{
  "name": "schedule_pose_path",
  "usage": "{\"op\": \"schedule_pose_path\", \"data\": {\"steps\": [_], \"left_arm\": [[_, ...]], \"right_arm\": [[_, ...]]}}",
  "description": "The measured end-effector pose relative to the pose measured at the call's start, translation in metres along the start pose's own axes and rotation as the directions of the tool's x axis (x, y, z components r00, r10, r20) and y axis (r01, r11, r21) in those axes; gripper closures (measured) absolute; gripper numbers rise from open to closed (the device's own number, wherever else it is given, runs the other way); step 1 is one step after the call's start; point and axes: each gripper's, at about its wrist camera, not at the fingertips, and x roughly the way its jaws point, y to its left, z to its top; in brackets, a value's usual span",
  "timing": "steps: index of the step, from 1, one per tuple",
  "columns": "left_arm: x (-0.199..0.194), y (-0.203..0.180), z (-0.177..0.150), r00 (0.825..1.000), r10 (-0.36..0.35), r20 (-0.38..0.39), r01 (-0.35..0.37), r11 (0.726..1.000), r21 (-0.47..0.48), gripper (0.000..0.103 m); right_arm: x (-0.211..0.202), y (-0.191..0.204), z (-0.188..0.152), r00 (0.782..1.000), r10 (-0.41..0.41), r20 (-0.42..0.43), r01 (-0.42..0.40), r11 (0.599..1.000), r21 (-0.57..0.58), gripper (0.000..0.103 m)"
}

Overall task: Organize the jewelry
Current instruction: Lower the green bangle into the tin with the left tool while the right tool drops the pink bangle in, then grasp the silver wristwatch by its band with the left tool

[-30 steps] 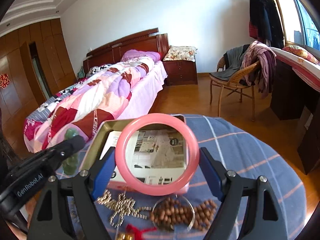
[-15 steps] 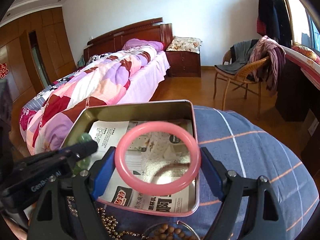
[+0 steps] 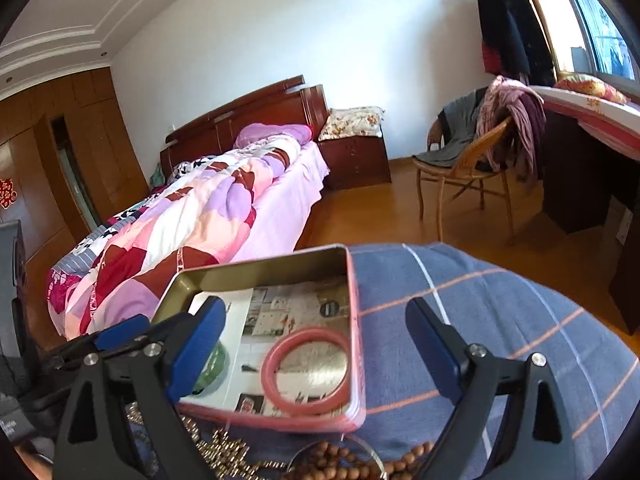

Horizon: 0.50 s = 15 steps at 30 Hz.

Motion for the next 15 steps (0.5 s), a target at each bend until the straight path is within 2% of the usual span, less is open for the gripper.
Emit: {"op": "schedule_pose_path", "data": {"steps": [4, 10, 15], "left_arm": [[-0.010, 0.000, -0.007, 1.000, 0.024, -0.019, -0.024, 1.000, 0.012, 0.031], [-0.041, -0.008, -0.024, 0.995, 0.099, -0.019, -0.098, 0.993, 0.067, 0.031], [-0.069, -0.009, -0.038, 0.992, 0.124, -0.017, -0.122, 0.988, 0.093, 0.031]], "right_arm": [[-0.013, 0.003, -0.009, 1.000, -0.007, -0.014, 0.007, 1.000, 0.003, 0.009], [-0.041, 0.007, -0.020, 0.999, 0.001, -0.033, -0.001, 1.000, 0.002, 0.009], [-0.067, 0.009, -0.033, 0.999, -0.006, -0.050, 0.005, 1.000, -0.012, 0.009]]}}
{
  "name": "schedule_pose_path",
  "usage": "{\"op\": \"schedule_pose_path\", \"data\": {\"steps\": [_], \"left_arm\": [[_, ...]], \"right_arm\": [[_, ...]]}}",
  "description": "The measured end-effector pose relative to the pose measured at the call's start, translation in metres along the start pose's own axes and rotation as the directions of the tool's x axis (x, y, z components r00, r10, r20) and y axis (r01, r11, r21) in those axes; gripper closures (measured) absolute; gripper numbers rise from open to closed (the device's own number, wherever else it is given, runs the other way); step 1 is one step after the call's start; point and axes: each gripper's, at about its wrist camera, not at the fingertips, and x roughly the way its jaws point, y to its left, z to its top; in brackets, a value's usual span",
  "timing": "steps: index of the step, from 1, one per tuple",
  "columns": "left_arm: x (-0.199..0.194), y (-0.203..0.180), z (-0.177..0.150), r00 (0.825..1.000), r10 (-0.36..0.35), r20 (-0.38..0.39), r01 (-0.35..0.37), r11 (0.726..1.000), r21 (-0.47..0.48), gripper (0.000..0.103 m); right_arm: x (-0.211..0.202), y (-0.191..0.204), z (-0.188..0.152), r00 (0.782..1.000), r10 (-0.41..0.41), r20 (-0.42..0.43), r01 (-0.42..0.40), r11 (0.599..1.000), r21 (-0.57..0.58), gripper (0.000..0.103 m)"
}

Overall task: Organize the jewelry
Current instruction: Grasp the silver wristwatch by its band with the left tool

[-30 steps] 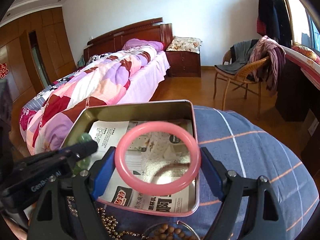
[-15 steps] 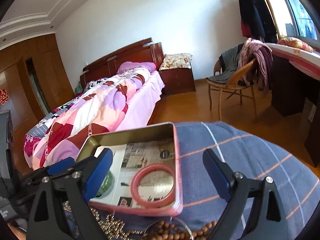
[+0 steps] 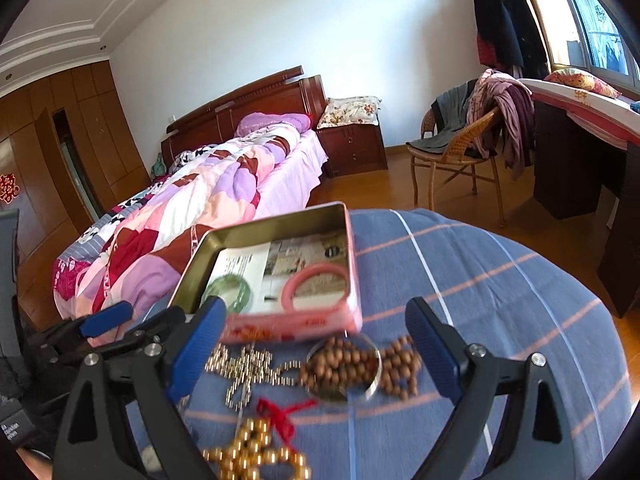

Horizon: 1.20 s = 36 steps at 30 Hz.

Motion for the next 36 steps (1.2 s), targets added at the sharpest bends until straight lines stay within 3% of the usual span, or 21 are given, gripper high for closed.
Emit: {"op": "schedule_pose_path", "data": {"steps": [5, 10, 17, 21, 24, 28, 30, 33, 35, 36], "left_arm": [[-0.020, 0.024, -0.021, 0.998, -0.053, -0.027, 0.051, 0.995, -0.082, 0.031], [-0.041, 0.049, -0.053, 0.999, -0.037, -0.039, 0.032, 0.991, -0.133, 0.031], [-0.048, 0.048, -0.097, 0.995, -0.006, -0.104, 0.001, 0.999, -0.048, 0.031], [-0.040, 0.036, -0.104, 0.991, -0.039, -0.126, 0.039, 0.999, -0.003, 0.031], [-0.021, 0.026, -0.103, 0.985, 0.000, -0.173, 0.007, 0.999, 0.043, 0.031], [0.002, 0.026, -0.102, 0.968, -0.043, -0.247, 0.043, 0.999, -0.005, 0.031], [0.005, 0.026, -0.100, 0.968, -0.031, -0.248, 0.029, 1.000, -0.010, 0.031], [0.004, 0.023, -0.100, 0.970, -0.044, -0.239, 0.045, 0.999, -0.002, 0.041], [0.002, 0.021, -0.101, 0.972, -0.062, -0.229, 0.066, 0.998, 0.009, 0.064], [0.000, 0.019, -0.100, 0.972, -0.072, -0.225, 0.077, 0.997, 0.015, 0.069]], "right_arm": [[-0.021, -0.004, -0.014, 1.000, -0.021, -0.015, 0.021, 1.000, -0.015, 0.009], [-0.035, -0.008, -0.029, 0.999, -0.038, -0.037, 0.037, 0.999, -0.032, 0.009], [-0.043, -0.014, -0.053, 0.996, -0.020, -0.090, 0.018, 0.999, -0.028, 0.009], [-0.046, -0.012, -0.062, 0.994, -0.013, -0.110, 0.009, 0.999, -0.033, 0.009], [-0.051, -0.009, -0.066, 0.993, -0.010, -0.117, 0.005, 0.999, -0.050, 0.009], [-0.056, -0.009, -0.068, 0.993, -0.011, -0.119, 0.004, 0.998, -0.057, 0.009], [-0.056, -0.010, -0.069, 0.992, -0.010, -0.127, 0.003, 0.999, -0.054, 0.009], [-0.053, -0.009, -0.071, 0.990, -0.006, -0.138, -0.001, 0.999, -0.050, 0.009], [-0.051, -0.008, -0.072, 0.989, 0.003, -0.147, -0.010, 0.999, -0.046, 0.010], [-0.050, -0.006, -0.073, 0.988, 0.006, -0.151, -0.013, 0.999, -0.045, 0.010]]}}
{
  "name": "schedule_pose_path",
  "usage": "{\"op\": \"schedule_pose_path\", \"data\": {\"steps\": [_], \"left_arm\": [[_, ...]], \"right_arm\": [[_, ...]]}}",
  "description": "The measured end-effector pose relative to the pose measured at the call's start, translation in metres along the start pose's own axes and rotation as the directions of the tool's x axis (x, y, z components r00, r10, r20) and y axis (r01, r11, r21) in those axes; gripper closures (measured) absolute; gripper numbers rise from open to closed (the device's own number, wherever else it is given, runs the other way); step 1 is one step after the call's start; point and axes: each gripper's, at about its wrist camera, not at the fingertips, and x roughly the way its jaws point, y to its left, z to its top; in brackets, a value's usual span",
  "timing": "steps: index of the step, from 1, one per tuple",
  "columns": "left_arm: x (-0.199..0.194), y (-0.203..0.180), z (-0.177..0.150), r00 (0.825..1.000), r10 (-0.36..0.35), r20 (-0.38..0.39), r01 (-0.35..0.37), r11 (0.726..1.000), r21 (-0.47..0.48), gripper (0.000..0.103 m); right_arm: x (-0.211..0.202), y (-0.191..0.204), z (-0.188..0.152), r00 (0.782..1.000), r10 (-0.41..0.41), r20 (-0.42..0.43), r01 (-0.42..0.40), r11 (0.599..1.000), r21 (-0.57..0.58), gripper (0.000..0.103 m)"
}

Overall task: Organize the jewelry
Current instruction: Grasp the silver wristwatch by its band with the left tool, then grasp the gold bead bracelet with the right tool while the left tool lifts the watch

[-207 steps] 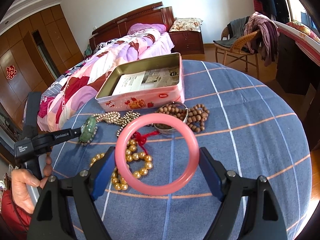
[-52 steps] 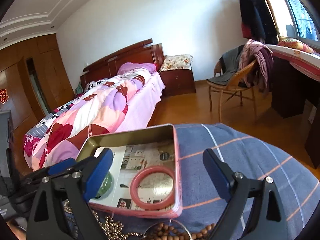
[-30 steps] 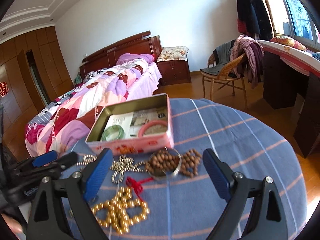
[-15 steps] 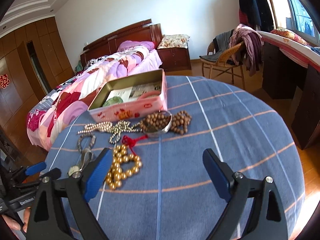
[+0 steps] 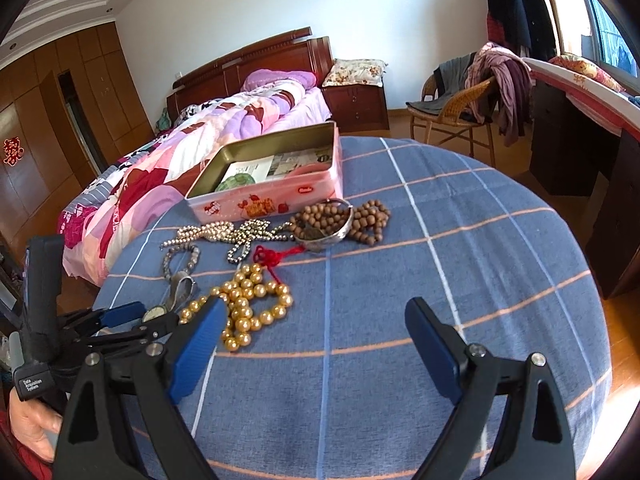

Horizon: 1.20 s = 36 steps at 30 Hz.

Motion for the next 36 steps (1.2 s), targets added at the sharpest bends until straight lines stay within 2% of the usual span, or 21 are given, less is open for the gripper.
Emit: {"op": "schedule_pose_path", "data": {"steps": [3, 7, 12, 18, 22, 26, 31, 33, 36], "left_arm": [[-0.002, -0.002, -0.001, 1.000, -0.002, 0.003, 0.002, 1.000, 0.007, 0.070], [-0.009, 0.001, -0.004, 0.999, -0.042, 0.016, 0.043, 0.998, -0.034, 0.070], [-0.034, 0.001, -0.010, 0.994, -0.063, 0.091, 0.067, 0.997, -0.045, 0.070], [-0.071, 0.005, -0.004, 0.979, -0.063, 0.192, 0.069, 0.997, -0.027, 0.070], [-0.087, 0.011, 0.001, 0.969, -0.061, 0.240, 0.074, 0.996, -0.045, 0.070], [-0.092, 0.016, 0.003, 0.965, -0.052, 0.257, 0.072, 0.995, -0.067, 0.070], [-0.092, 0.019, 0.001, 0.967, -0.037, 0.253, 0.057, 0.996, -0.073, 0.070], [-0.092, 0.021, 0.000, 0.968, -0.034, 0.248, 0.055, 0.995, -0.079, 0.070], [-0.089, 0.024, -0.002, 0.971, -0.029, 0.238, 0.052, 0.995, -0.090, 0.070]], "right_arm": [[0.003, 0.005, -0.002, 1.000, 0.012, -0.018, -0.012, 1.000, -0.011, 0.013], [0.004, 0.013, -0.005, 0.999, 0.020, -0.038, -0.021, 0.999, -0.045, 0.015], [0.009, 0.015, -0.004, 0.997, 0.045, -0.069, -0.049, 0.998, -0.051, 0.016], [0.018, 0.033, 0.003, 0.990, 0.101, -0.096, -0.109, 0.990, -0.087, 0.027], [0.029, 0.047, 0.006, 0.987, 0.111, -0.115, -0.125, 0.985, -0.122, 0.027], [0.050, 0.063, 0.009, 0.985, 0.087, -0.152, -0.114, 0.977, -0.181, 0.027], [0.080, 0.077, 0.001, 0.971, -0.009, -0.240, -0.056, 0.964, -0.260, 0.027], [0.084, 0.085, -0.004, 0.971, -0.069, -0.228, -0.009, 0.946, -0.323, 0.026], [0.081, 0.083, -0.004, 0.971, -0.065, -0.229, -0.012, 0.947, -0.320, 0.027]]}}
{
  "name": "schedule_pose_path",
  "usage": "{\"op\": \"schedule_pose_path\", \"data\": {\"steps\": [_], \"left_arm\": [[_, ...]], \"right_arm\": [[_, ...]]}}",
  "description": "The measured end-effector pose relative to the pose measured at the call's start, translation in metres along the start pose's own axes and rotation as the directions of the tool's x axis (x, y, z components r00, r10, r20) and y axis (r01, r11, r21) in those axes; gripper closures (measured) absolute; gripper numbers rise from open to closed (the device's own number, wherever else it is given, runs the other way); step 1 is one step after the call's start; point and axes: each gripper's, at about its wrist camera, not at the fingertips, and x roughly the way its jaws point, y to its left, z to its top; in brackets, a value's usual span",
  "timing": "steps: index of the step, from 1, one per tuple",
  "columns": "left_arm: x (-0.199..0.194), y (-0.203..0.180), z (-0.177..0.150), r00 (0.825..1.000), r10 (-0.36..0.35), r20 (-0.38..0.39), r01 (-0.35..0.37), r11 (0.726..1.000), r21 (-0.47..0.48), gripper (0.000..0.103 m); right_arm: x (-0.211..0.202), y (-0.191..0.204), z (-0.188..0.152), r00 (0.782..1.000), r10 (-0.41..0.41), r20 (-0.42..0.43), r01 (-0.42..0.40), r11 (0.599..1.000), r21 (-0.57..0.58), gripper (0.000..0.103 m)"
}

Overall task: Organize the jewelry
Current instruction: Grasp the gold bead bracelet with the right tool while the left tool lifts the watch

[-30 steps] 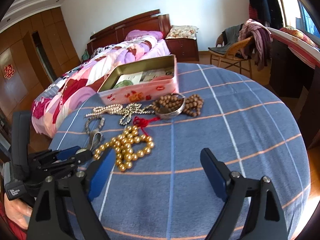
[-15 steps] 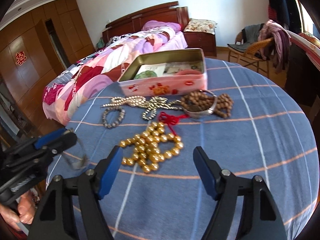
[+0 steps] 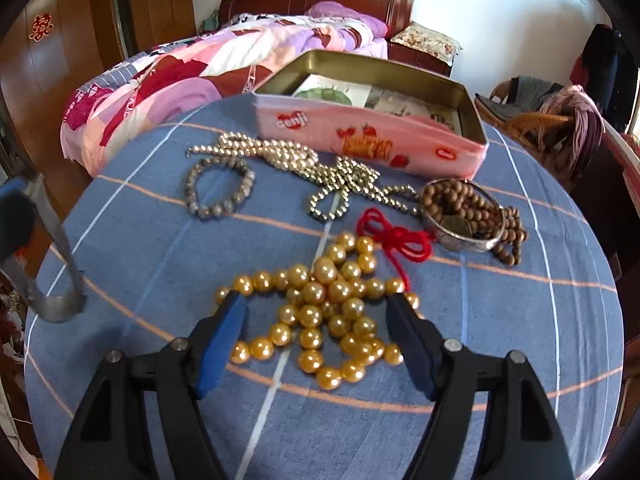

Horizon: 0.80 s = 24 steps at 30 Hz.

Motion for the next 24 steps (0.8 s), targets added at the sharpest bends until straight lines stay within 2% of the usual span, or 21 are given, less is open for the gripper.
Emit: {"op": "schedule_pose_path", "data": {"steps": [2, 3, 4, 6, 7, 8, 11, 12, 16, 19, 21, 22, 23, 24], "left_arm": [[0.001, 0.000, 0.000, 1.000, -0.001, -0.002, 0.001, 1.000, -0.005, 0.070], [0.000, 0.000, -0.001, 1.000, -0.003, -0.001, 0.003, 1.000, -0.006, 0.070], [-0.001, 0.000, -0.001, 1.000, -0.004, -0.001, 0.004, 1.000, -0.007, 0.070], [-0.002, -0.002, -0.001, 1.000, -0.007, -0.001, 0.007, 1.000, -0.006, 0.070], [-0.003, -0.001, -0.001, 1.000, -0.007, -0.002, 0.007, 1.000, -0.007, 0.076], [-0.003, -0.002, -0.001, 1.000, -0.007, 0.000, 0.007, 1.000, -0.007, 0.090], [-0.008, 0.000, 0.000, 1.000, -0.014, 0.008, 0.014, 1.000, -0.013, 0.091], [-0.010, 0.000, 0.001, 1.000, -0.012, 0.015, 0.012, 1.000, -0.014, 0.091], [-0.012, 0.001, 0.000, 1.000, 0.007, 0.019, -0.007, 1.000, 0.003, 0.091], [-0.007, 0.007, -0.002, 1.000, -0.001, -0.010, 0.001, 1.000, -0.010, 0.091], [0.002, 0.015, -0.007, 0.998, -0.014, -0.060, 0.012, 0.999, -0.031, 0.087], [0.005, 0.018, -0.010, 0.997, -0.018, -0.080, 0.015, 0.999, -0.033, 0.074], [0.011, 0.020, -0.014, 0.994, -0.017, -0.110, 0.014, 0.999, -0.030, 0.053], [0.015, 0.021, -0.018, 0.992, -0.013, -0.124, 0.009, 1.000, -0.026, 0.044]], "right_arm": [[-0.002, -0.002, 0.000, 1.000, -0.008, 0.009, 0.008, 1.000, 0.001, 0.038], [-0.004, -0.002, -0.001, 1.000, -0.011, 0.016, 0.011, 1.000, -0.001, 0.055], [-0.006, -0.002, 0.000, 1.000, -0.014, 0.017, 0.014, 1.000, -0.003, 0.076], [-0.006, -0.002, 0.000, 1.000, -0.020, 0.014, 0.020, 1.000, -0.007, 0.078], [-0.006, -0.001, 0.000, 1.000, -0.020, 0.015, 0.020, 1.000, -0.007, 0.078], [-0.006, -0.001, 0.000, 1.000, -0.020, 0.015, 0.021, 1.000, -0.005, 0.078], [-0.012, -0.004, -0.001, 1.000, -0.005, 0.029, 0.004, 1.000, 0.029, 0.079], [-0.017, -0.005, -0.002, 0.999, 0.002, 0.046, -0.003, 0.999, 0.036, 0.090], [-0.044, -0.011, -0.001, 0.993, 0.028, 0.113, -0.034, 0.998, 0.054, 0.089], [-0.054, -0.018, -0.003, 0.991, 0.047, 0.129, -0.058, 0.995, 0.085, 0.089], [-0.061, -0.022, -0.007, 0.988, 0.060, 0.141, -0.076, 0.991, 0.106, 0.089], [-0.064, -0.024, -0.007, 0.987, 0.064, 0.146, -0.081, 0.990, 0.113, 0.089], [-0.068, -0.026, -0.008, 0.985, 0.069, 0.157, -0.088, 0.989, 0.121, 0.089], [-0.073, -0.027, -0.009, 0.983, 0.075, 0.169, -0.098, 0.987, 0.128, 0.089]]}}
